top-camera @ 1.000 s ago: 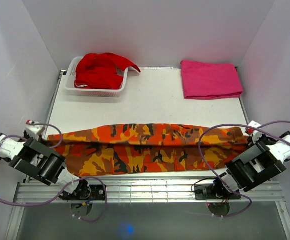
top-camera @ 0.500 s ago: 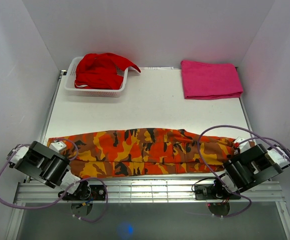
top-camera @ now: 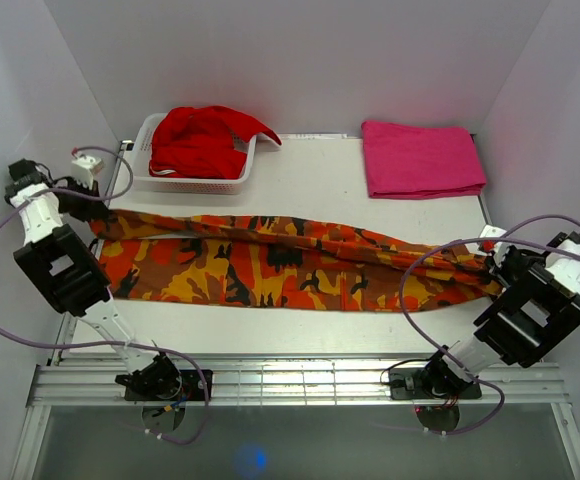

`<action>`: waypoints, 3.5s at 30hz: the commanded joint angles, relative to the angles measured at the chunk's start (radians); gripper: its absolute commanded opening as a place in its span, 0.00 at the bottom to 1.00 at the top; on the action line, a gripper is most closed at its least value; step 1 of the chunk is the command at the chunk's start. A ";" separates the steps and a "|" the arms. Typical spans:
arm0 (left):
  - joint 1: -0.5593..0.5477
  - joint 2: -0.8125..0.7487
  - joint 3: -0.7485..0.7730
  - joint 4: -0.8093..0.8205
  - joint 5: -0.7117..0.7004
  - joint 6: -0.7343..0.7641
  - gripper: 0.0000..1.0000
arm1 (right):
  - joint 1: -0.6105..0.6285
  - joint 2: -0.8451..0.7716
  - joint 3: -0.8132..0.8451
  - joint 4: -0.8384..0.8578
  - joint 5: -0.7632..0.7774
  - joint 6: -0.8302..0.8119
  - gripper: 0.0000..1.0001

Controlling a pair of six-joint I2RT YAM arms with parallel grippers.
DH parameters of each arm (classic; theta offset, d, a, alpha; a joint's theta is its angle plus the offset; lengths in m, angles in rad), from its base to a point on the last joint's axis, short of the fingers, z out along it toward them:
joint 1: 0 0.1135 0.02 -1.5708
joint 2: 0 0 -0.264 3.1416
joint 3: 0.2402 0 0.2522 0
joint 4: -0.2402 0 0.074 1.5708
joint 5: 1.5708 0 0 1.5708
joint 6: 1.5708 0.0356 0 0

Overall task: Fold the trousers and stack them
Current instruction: Fold the trousers

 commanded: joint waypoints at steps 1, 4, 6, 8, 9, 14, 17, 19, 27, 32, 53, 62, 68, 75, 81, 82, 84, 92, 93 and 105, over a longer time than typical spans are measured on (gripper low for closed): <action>0.099 -0.047 0.360 0.026 0.006 -0.005 0.00 | -0.074 -0.017 0.095 0.055 0.068 -0.276 0.08; 0.219 -0.127 0.157 -0.016 0.041 0.170 0.00 | -0.123 -0.033 0.011 0.060 0.126 -0.396 0.08; 0.279 -0.187 -0.134 -0.018 -0.017 0.406 0.00 | -0.139 -0.044 -0.069 0.120 0.184 -0.464 0.08; 0.301 -0.225 -0.417 0.048 -0.148 0.506 0.00 | -0.139 -0.060 -0.146 0.196 0.209 -0.514 0.08; 0.301 -0.224 -0.545 0.206 -0.217 0.506 0.00 | -0.124 -0.083 -0.217 0.249 0.226 -0.531 0.08; 0.297 -0.169 -0.582 0.259 -0.262 0.477 0.00 | -0.114 -0.116 -0.278 0.293 0.264 -0.551 0.08; 0.307 -0.161 -0.560 0.202 -0.272 0.525 0.00 | -0.111 -0.111 -0.249 0.273 0.257 -0.530 0.08; 0.309 -0.166 -0.537 0.165 -0.253 0.531 0.00 | -0.110 -0.096 -0.227 0.251 0.255 -0.496 0.08; 0.324 -0.247 -0.332 -0.215 -0.020 0.594 0.66 | -0.110 -0.113 -0.103 0.141 0.180 -0.404 0.50; 0.321 -0.285 -0.180 -0.369 0.075 0.609 0.70 | -0.108 -0.145 -0.040 0.025 0.125 -0.357 0.88; -0.072 -0.404 -0.714 0.237 -0.129 -0.112 0.59 | 0.010 -0.130 0.123 -0.071 0.250 0.033 0.97; -0.012 -0.221 -0.669 0.294 -0.379 -0.014 0.55 | 0.088 0.011 0.176 -0.003 0.276 0.550 0.92; 0.036 -0.127 -0.551 0.277 -0.410 0.009 0.55 | 0.082 0.035 0.218 -0.036 0.304 0.792 0.88; 0.019 -0.263 -0.517 0.130 -0.136 -0.009 0.61 | 0.093 0.034 0.149 -0.084 0.284 0.944 0.84; -0.134 -0.526 -0.582 0.114 0.041 0.002 0.63 | 0.185 0.152 0.130 -0.071 0.247 1.065 0.69; -0.157 -0.547 -0.594 0.114 0.046 0.002 0.63 | 0.195 0.163 0.130 -0.053 0.247 1.090 0.69; -0.202 -0.601 -0.637 0.131 0.044 -0.006 0.64 | 0.214 0.192 0.113 -0.013 0.257 1.143 0.68; -0.348 -0.621 -0.747 0.206 0.012 -0.113 0.64 | 0.220 0.142 0.041 0.044 0.338 1.315 0.77; -0.355 -0.618 -0.755 0.217 0.012 -0.132 0.64 | 0.217 0.096 0.025 0.041 0.344 1.332 0.78; -0.452 -0.601 -0.836 0.280 -0.034 -0.207 0.64 | 0.087 -0.045 -0.166 0.037 0.373 1.446 0.89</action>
